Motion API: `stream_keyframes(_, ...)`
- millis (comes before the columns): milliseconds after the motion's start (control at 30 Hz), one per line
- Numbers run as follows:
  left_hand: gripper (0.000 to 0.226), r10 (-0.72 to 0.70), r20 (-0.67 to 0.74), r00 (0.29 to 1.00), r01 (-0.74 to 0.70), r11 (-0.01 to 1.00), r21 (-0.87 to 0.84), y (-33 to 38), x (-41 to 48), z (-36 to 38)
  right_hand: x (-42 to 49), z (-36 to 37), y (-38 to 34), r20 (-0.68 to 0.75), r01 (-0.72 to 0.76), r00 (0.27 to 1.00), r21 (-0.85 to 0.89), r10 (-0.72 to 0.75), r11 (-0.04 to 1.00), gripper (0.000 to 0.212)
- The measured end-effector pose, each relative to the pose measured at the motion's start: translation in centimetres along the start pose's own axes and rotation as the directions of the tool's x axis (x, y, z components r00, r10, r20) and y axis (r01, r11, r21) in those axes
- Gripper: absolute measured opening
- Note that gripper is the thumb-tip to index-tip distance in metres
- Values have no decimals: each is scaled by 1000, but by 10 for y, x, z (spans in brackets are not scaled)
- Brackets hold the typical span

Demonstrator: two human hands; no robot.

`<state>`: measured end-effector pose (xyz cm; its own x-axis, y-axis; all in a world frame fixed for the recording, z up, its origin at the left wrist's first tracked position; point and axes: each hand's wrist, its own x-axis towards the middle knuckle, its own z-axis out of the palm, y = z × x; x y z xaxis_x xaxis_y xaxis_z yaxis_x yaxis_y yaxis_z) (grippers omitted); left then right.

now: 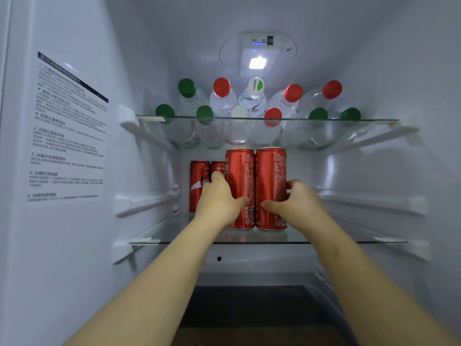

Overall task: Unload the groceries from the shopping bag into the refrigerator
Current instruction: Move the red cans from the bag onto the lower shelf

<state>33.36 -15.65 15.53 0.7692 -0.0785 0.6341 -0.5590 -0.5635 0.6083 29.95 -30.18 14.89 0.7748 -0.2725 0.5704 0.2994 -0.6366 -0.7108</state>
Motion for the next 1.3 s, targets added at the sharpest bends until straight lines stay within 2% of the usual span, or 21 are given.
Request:
stream_keyframes(133, 64, -50, 57, 997, 45, 996, 83, 4, 15, 1, 11, 3, -2, 22, -11, 1000, -89, 13, 996, 54)
stream_keyframes(267, 74, -117, 121, 986, 97, 982, 162, 6, 33, 3, 30, 7, -3, 55, -16, 998, -266, 32, 964, 52)
stream_keyframes(467, 69, -158, 185, 970, 102, 955, 278, 9, 55, 8, 61, 18, -4, 132, -38, 986, -409, 101, 912, 50)
stream_keyframes(667, 70, -173, 190, 966, 87, 917, 390, 3, 76, 21, 85, 23, 5, 156, -25, 982, -463, 109, 886, 47)
stream_keyframes(867, 85, -216, 133, 967, 114, 838, 534, -8, 100, 35, 101, 28, 15, 152, -48, 981, -423, 123, 905, 48)
stream_keyframes(1033, 58, -171, 124, 977, 87, 859, 504, -18, 106, 46, 101, 34, 27, 111, -48, 990, -296, 85, 954, 56)
stream_keyframes(1133, 53, -84, 50, 995, 41, 828, 559, -16, 100, 44, 98, 32, 29, 74, -53, 995, -211, 70, 976, 62)
stream_keyframes(1200, 43, 14, 54, 998, -41, 837, 545, -14, 95, 41, 95, 29, 27, 24, 22, 1000, -279, -16, 960, 45)
stream_keyframes(1233, 35, 45, 107, 993, -95, 842, 531, -14, 93, 41, 94, 28, 26, 21, 71, 997, -339, -68, 938, 32)
stream_keyframes(1300, 21, 47, 275, 960, -191, 829, 525, -16, 88, 43, 89, 30, 25, 118, 135, 989, -456, -91, 880, 13)
